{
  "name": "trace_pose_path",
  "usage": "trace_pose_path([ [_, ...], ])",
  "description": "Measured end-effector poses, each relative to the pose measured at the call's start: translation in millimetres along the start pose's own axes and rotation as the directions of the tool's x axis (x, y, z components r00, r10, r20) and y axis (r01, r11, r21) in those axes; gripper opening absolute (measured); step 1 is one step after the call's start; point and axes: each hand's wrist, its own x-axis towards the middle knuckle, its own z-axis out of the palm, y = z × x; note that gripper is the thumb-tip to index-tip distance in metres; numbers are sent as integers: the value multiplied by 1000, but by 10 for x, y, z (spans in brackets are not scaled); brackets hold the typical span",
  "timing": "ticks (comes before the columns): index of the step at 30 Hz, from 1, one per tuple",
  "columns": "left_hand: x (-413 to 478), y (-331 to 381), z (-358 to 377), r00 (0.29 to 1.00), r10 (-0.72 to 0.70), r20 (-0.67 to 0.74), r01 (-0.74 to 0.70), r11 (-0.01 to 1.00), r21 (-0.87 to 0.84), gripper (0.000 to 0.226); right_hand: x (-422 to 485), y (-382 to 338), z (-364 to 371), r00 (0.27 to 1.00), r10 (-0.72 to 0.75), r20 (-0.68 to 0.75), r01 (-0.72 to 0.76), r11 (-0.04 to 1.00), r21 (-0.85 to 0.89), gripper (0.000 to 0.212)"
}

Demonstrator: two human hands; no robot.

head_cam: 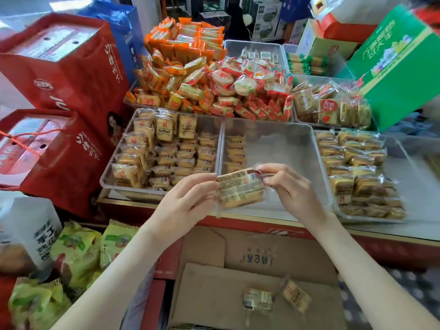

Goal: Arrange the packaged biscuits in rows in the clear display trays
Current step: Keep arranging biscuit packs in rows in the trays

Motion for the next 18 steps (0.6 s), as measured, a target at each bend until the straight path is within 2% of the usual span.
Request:
trace_pose_path([
  [1, -11, -5, -13, 1000, -9, 26, 9, 1000, 4, 18, -17, 12, 17, 1000, 4, 25, -4, 1000, -6, 15],
  [3, 3, -42, 12, 997, 67, 44, -71, 992, 107, 16, -44, 10, 76, 988, 69, 135, -70, 998, 5, 16],
  [4, 1, -63, 56, 995, 91, 34, -95, 988, 123, 12, -47, 4, 119, 976, 111, 189, -114, 993, 5, 30],
  [6, 40, -96, 106, 999, -40, -16, 40, 999, -9, 18, -36, -10, 202, 945, 181, 271, -204, 977, 58, 48],
  [8, 110, -124, 118, 968, -238, -81, 225, 963, -149, 26, 34, -43, 246, 916, 257, 307, -320, 931, 173, 42],
  [11, 197, -214, 190, 856, -516, -21, 487, 821, -298, 36, 186, -6, 247, 860, 423, 285, -506, 779, 370, 33],
  [13, 250, -305, 290, 796, -595, 112, 598, 742, -302, 13, 279, 125, 267, 817, 521, 248, -574, 692, 438, 33],
  [14, 269, -372, 332, 768, -616, 175, 640, 728, -245, 17, 312, 238, 286, 791, 566, 232, -606, 675, 421, 33],
  [15, 257, -464, 367, 744, -631, 221, 666, 727, -166, 33, 332, 384, 311, 758, 611, 227, -648, 667, 367, 33],
  [16, 220, -576, 380, 727, -645, 235, 676, 733, -78, 47, 334, 563, 343, 721, 650, 239, -692, 670, 267, 31],
  [18, 120, -845, 346, 701, -681, 212, 679, 728, 93, 57, 307, 913, 434, 649, 683, 334, -718, 696, -27, 26],
])
